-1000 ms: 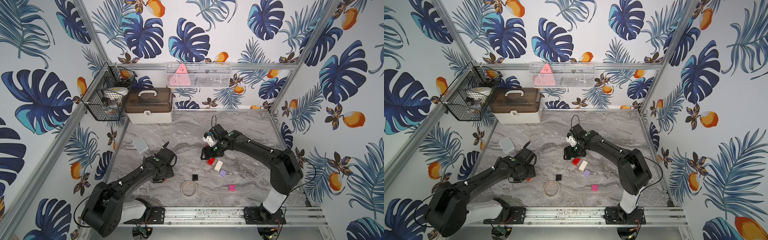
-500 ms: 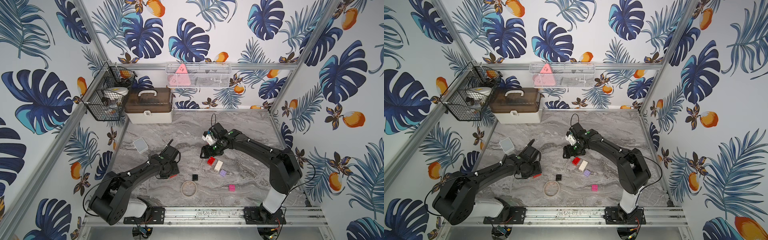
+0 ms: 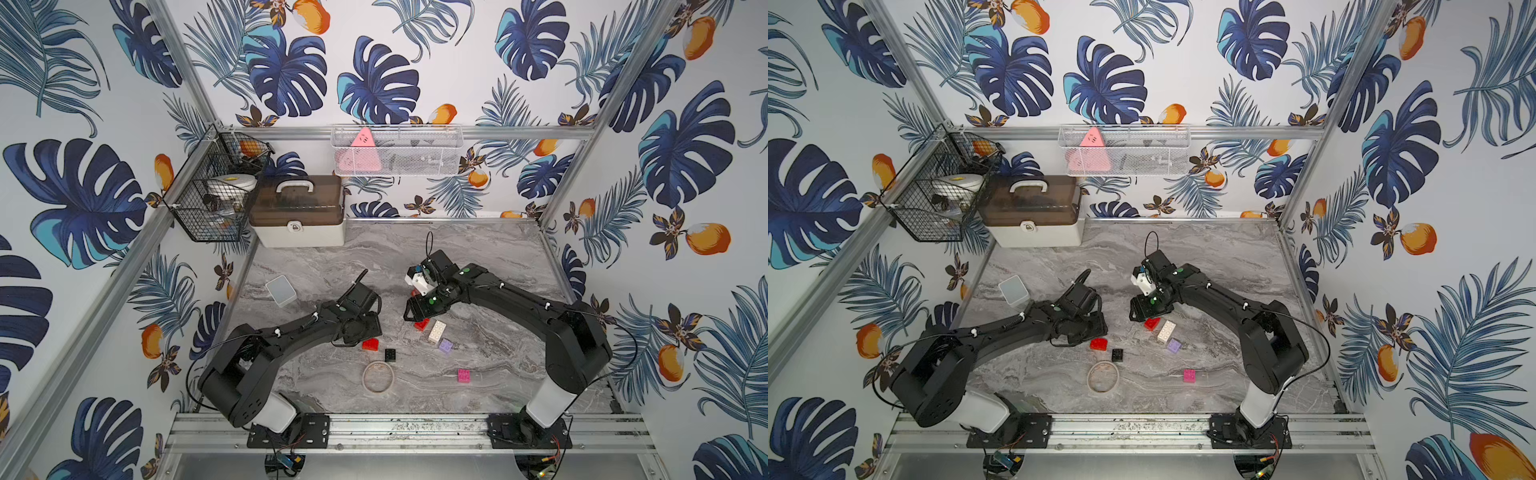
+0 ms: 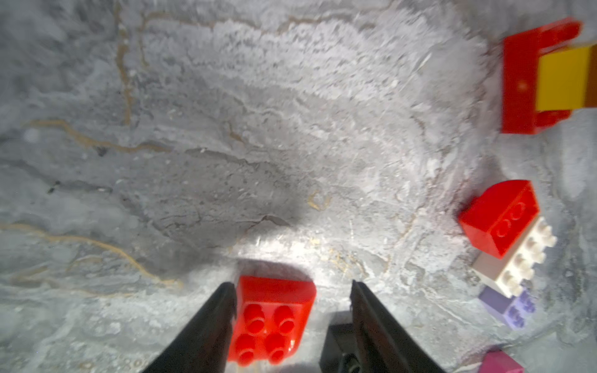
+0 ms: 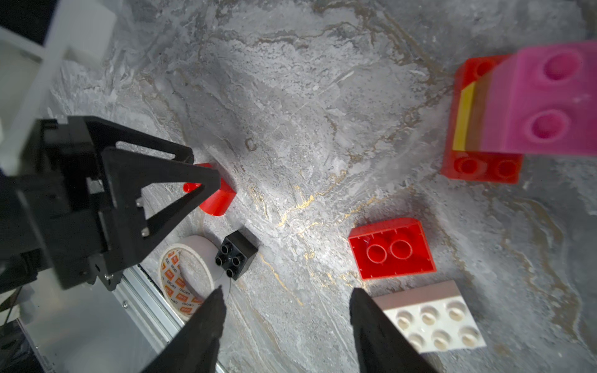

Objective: Assemble the number 1 with lego
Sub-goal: Move the lego brick at the center of the board, then pick up the lego brick from the center of the board.

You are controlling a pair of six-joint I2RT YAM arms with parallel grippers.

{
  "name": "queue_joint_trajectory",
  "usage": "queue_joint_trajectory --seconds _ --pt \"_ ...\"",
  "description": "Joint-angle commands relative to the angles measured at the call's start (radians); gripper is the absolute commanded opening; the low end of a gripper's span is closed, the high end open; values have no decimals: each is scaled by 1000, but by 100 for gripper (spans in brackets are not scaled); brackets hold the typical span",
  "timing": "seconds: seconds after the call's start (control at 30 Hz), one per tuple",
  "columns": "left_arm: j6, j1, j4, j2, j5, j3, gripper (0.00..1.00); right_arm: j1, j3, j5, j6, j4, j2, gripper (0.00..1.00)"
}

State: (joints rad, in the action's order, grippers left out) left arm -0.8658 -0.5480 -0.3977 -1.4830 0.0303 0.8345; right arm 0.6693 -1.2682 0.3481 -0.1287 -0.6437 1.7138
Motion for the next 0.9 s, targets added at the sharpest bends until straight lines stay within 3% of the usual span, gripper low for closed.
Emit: queue_joint_trajectory --seconds 0.0,0.2,0.37,0.6,0.87 --pt "52 23 -81 45 -53 35 67 30 46 20 73 115 -30 61" --pt "163 231 -161 168 12 20 69 154 101 -29 180 222 -26 60" --pt "252 371 -190 186 104 7 71 264 59 -103 285 252 59 60" --pt "303 446 -150 198 207 -59 71 352 -32 -222 380 259 184 52" --pt "324 459 -126 202 227 -89 71 366 -110 -277 394 247 271 57"
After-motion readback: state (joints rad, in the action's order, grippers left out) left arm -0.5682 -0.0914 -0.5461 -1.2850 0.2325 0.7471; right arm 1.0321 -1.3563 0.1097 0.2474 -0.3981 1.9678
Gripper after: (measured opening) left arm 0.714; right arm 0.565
